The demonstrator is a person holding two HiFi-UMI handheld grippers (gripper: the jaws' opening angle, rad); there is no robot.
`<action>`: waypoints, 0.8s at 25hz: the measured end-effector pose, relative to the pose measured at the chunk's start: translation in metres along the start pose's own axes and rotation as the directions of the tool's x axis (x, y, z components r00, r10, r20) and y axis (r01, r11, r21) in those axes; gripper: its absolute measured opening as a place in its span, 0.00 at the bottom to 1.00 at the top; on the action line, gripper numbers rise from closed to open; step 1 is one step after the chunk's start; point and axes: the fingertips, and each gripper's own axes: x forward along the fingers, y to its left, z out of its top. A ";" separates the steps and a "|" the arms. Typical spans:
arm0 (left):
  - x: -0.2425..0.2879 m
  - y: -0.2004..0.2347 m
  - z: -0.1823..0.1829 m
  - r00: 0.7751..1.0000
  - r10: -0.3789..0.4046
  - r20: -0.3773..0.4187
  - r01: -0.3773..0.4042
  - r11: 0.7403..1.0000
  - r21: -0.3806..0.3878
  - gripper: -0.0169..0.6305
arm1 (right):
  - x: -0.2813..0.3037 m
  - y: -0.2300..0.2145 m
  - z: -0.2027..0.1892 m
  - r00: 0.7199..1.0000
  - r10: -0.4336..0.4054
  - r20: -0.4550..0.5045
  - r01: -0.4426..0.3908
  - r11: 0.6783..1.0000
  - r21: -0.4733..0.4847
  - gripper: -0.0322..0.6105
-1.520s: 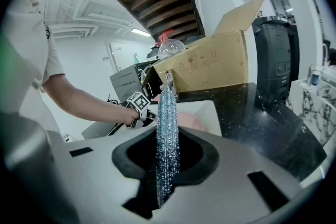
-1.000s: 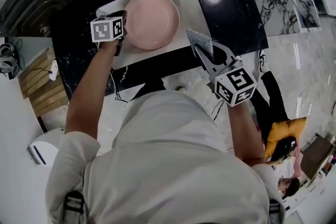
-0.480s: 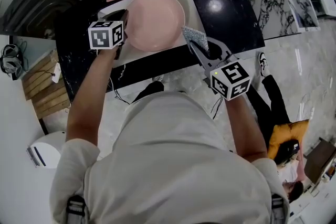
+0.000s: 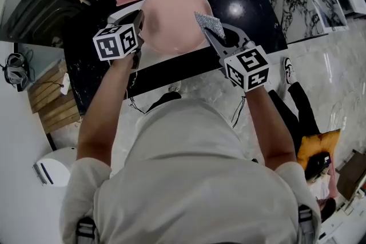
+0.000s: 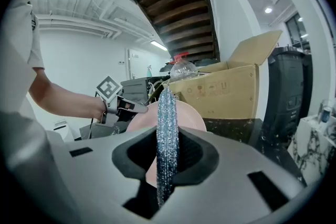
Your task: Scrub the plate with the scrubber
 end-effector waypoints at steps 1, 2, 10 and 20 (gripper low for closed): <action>-0.002 -0.004 0.002 1.000 -0.005 0.009 0.005 1.000 -0.009 0.05 | 0.005 -0.002 0.003 1.000 -0.004 0.001 0.004 1.000 -0.014 0.17; -0.004 -0.007 0.004 1.000 -0.010 0.017 0.010 1.000 -0.017 0.05 | 0.010 -0.005 0.006 1.000 -0.008 0.001 0.008 1.000 -0.030 0.17; -0.016 -0.029 0.008 0.998 -0.034 0.047 0.037 0.997 -0.064 0.06 | 0.056 -0.022 0.025 0.996 -0.083 -0.037 0.075 0.981 -0.181 0.17; -0.022 -0.045 0.004 0.997 -0.053 0.055 0.057 0.995 -0.084 0.06 | 0.089 -0.007 0.027 0.979 -0.180 -0.093 0.129 0.907 -0.401 0.17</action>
